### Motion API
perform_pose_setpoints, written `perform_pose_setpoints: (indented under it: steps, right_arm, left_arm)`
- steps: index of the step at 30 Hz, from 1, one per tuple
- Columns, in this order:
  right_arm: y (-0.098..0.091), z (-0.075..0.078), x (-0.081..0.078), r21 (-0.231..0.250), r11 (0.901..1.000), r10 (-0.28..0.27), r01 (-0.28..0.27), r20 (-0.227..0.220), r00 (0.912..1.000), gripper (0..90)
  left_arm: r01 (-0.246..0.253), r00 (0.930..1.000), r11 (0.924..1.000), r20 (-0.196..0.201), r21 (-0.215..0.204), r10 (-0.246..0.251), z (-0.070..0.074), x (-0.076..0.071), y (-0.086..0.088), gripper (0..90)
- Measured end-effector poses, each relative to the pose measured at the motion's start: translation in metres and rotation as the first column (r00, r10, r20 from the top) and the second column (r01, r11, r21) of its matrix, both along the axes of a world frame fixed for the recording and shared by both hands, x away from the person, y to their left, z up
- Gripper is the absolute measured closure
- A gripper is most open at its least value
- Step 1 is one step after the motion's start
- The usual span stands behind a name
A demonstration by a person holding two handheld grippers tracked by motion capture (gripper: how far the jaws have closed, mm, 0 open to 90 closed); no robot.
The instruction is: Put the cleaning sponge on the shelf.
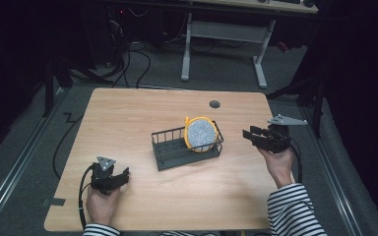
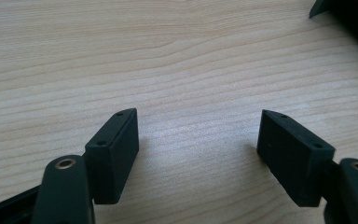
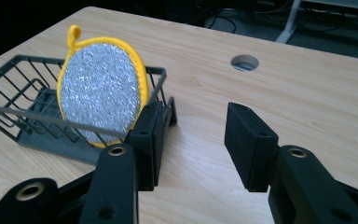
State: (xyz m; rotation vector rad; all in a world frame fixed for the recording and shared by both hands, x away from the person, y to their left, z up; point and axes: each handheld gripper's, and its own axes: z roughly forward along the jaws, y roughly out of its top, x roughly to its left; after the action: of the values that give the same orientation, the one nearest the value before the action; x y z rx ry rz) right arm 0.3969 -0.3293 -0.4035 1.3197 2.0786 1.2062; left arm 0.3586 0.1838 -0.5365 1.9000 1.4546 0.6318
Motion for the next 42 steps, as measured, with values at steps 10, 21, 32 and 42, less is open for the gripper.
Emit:
perform_pose_setpoints:
  steps: [10, 21, 32, 42]
  right_arm:
    - [-0.022, -0.012, -0.031, 0.024, 0.999, -0.039, 0.039, 0.012, 0.9992, 57.6]
    - [-0.024, -0.037, -0.05, 0.061, 0.9972, -0.044, 0.043, 0.014, 0.9989, 57.3]
    - [-0.018, -0.068, -0.059, 0.056, 0.9974, -0.044, 0.045, -0.022, 0.9988, 56.2]
    - [-0.015, -0.101, -0.064, 0.008, 0.9972, -0.074, 0.075, -0.083, 0.9938, 54.1]
  left_arm:
    - [-0.001, 1.0, 1.0, 0.0, -0.001, 0.001, 0.0, 0.0, 0.0, 30.1]
    - [0.0, 1.0, 1.0, 0.0, -0.002, 0.0, 0.0, 0.0, 0.0, 30.3]
    - [-0.003, 1.0, 1.0, 0.002, -0.002, 0.003, 0.0, 0.0, 0.0, 31.4]
    - [-0.001, 1.0, 1.0, 0.001, -0.001, 0.001, 0.0, -0.001, 0.001, 31.9]
